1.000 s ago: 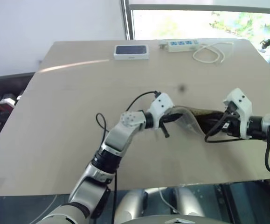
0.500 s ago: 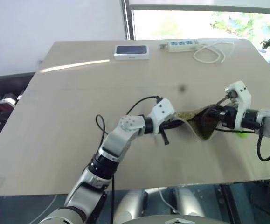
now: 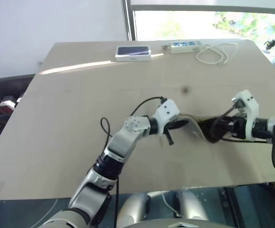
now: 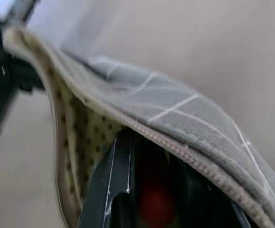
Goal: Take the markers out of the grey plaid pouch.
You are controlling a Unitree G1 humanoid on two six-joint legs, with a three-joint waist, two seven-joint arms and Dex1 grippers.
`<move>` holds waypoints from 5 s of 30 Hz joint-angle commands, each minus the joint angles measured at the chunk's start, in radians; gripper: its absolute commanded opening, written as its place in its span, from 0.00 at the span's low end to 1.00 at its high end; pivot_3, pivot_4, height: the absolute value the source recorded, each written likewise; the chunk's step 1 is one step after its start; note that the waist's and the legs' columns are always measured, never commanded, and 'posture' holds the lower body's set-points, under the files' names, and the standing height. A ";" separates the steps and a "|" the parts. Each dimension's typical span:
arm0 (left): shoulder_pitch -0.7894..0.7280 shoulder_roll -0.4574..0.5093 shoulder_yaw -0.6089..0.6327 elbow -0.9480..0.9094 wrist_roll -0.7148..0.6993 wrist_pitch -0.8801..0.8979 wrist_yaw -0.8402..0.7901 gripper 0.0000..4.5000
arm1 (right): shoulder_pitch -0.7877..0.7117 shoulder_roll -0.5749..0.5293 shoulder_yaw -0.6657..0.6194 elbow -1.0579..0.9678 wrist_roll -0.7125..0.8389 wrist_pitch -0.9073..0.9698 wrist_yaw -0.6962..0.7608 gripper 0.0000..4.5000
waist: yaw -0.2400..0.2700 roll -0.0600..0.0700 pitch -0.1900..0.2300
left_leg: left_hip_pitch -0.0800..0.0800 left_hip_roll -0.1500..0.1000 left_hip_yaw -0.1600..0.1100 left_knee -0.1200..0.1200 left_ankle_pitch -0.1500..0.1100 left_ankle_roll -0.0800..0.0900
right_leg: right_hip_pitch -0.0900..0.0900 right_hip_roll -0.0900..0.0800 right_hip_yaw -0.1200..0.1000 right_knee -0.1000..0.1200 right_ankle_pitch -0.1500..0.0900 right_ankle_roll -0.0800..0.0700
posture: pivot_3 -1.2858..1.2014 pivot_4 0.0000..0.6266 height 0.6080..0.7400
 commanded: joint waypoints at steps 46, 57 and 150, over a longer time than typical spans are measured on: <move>-0.005 -0.015 -0.017 0.025 0.008 -0.028 -0.002 0.00 | 0.124 0.136 -0.329 0.096 0.892 -0.440 -0.175 0.52 | 0.002 -0.001 0.000 | 0.006 0.000 0.000 0.000 0.000 0.001 | 0.006 0.000 0.000 0.000 0.000 0.000 | 0.52 0.24 1.00; 0.011 -0.006 -0.008 0.001 0.010 -0.019 0.006 0.00 | 0.185 0.051 -0.303 0.099 0.924 -0.419 -0.277 0.52 | 0.004 0.001 0.000 | 0.007 0.000 0.001 -0.001 0.000 0.001 | 0.006 0.000 0.002 0.000 0.000 0.000 | 0.52 0.24 1.00; -0.049 -0.120 -0.014 0.085 -0.078 -0.004 -0.090 0.00 | -0.257 -0.123 0.580 0.448 -0.828 -1.034 0.591 0.08 | 0.004 0.000 0.001 | 0.009 0.000 0.002 0.000 -0.001 0.001 | 0.008 0.000 0.002 -0.001 0.000 0.000 | 0.52 0.24 1.00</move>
